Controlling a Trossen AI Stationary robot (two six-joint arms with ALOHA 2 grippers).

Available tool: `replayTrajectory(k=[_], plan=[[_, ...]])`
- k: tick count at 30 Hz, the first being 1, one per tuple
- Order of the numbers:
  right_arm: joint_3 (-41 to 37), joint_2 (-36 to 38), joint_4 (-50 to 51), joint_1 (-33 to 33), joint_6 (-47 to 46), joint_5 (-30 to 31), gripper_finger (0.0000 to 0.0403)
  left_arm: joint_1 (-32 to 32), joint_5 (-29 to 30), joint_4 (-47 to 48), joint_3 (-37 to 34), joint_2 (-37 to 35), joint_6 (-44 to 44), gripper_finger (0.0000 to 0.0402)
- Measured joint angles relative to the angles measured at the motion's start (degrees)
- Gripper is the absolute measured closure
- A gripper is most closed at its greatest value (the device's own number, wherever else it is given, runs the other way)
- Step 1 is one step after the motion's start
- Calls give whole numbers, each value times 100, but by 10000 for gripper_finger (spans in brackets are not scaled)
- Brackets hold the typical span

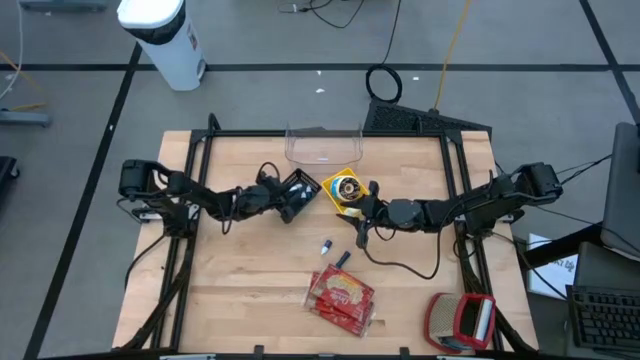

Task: Pick & Place Food Item
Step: Put the green bottle into the black bin, then put the large blue bottle into the black bin

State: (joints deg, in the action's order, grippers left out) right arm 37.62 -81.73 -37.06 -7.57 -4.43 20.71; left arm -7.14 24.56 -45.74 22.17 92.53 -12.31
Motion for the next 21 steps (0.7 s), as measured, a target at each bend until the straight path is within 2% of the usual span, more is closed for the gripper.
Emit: replayTrajectory(k=[11, 14, 21], plan=[[0, 0, 20, 0, -56, -4, 270, -2, 69, 260, 0, -2, -549, 334], [-1, 0, 52, 0, -88, -4, 271, -2, 133, 259, 0, -2, -575, 308], [-1, 0, 35, 0, -115, -8, 272, 0, 143, 259, 0, -2, -706, 212]])
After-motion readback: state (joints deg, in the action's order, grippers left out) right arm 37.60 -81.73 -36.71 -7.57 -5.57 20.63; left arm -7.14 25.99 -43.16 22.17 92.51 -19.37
